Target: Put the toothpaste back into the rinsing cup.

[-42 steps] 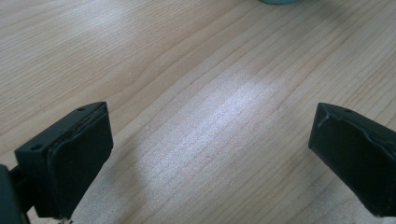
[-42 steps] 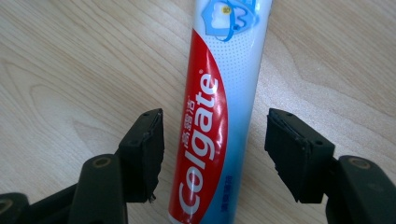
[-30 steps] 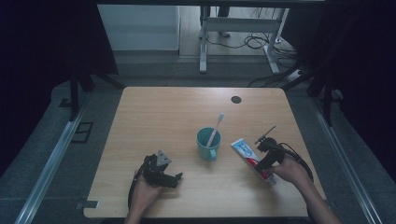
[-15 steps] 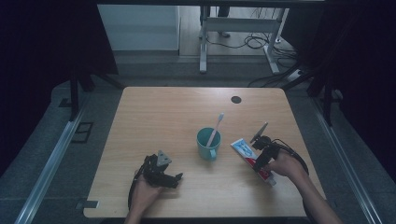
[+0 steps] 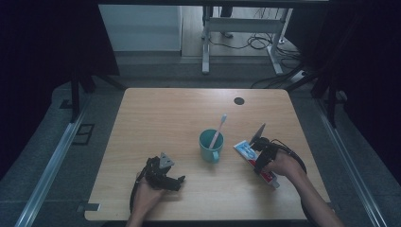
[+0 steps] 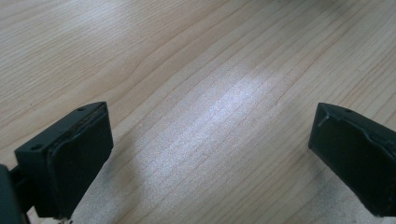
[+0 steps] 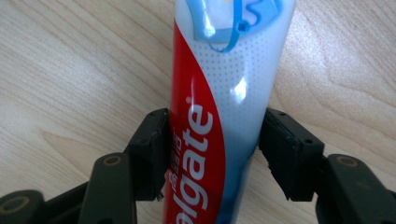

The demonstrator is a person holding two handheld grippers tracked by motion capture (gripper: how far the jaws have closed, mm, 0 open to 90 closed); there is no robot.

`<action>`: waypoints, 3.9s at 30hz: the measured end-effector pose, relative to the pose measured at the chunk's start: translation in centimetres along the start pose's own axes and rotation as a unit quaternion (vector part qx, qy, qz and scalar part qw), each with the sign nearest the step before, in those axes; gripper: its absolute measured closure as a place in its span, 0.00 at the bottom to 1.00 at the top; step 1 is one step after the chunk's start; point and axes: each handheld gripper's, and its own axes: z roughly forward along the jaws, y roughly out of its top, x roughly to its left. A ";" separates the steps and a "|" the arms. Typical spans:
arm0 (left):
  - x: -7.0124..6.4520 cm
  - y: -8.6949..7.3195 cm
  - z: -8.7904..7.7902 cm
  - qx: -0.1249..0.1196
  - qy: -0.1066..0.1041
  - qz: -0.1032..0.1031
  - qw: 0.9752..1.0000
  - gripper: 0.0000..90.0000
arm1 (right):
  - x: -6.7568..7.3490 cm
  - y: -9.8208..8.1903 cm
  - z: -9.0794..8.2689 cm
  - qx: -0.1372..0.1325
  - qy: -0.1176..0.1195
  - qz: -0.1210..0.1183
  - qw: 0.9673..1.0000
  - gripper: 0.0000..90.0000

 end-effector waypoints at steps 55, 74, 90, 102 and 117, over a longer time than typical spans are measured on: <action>0.0 0.0 0.0 -0.003 0.000 -0.006 1.000 0.00 | -0.3 -1.7 -4.6 -0.090 -0.004 0.006 0.996 0.80; 0.0 0.0 -0.1 -0.008 0.001 -0.007 1.000 0.00 | 0.5 -3.1 -6.6 -0.192 -0.004 -0.011 0.981 0.80; 0.0 0.0 -0.2 -0.008 0.001 -0.007 1.000 0.00 | 0.9 -4.5 -6.9 -0.309 -0.008 -0.029 0.951 0.80; 0.1 -0.1 -0.2 -0.010 -0.003 -0.008 1.000 0.00 | 1.4 -5.0 -6.6 -0.381 -0.005 -0.030 0.924 0.80; 0.1 0.0 -0.2 -0.011 -0.003 -0.006 1.000 0.00 | 2.2 -4.6 -7.2 -0.441 -0.007 -0.038 0.897 0.80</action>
